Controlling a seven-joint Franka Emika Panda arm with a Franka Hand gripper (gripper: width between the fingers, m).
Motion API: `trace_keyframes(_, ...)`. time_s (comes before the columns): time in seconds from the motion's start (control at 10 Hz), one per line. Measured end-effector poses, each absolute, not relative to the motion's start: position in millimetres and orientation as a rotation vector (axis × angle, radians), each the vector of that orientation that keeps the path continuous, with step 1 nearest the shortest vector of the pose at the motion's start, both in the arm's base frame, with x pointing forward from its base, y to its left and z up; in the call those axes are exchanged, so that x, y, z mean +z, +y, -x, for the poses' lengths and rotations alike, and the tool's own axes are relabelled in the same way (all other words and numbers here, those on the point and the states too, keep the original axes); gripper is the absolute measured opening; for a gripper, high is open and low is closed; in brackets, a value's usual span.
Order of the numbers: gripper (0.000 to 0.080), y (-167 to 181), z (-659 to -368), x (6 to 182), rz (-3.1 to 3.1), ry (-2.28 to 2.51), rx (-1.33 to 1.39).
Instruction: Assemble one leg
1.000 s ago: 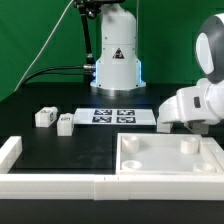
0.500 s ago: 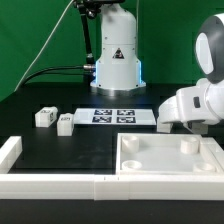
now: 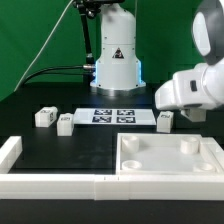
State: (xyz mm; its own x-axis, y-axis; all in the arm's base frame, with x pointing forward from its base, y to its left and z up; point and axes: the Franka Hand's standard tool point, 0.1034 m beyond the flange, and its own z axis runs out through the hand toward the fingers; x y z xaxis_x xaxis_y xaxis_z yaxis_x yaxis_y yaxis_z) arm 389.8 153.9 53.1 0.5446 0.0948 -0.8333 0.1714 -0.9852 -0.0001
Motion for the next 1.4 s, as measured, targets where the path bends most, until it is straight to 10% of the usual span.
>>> trace_keyframes(0.5,0.0287,145.4,-409.6,74.7,-2.771,0.195,-1.335)
trace_keyframes(1.4,0.0287,141.9,-458.8,94.1,-3.187,0.2,-0.041)
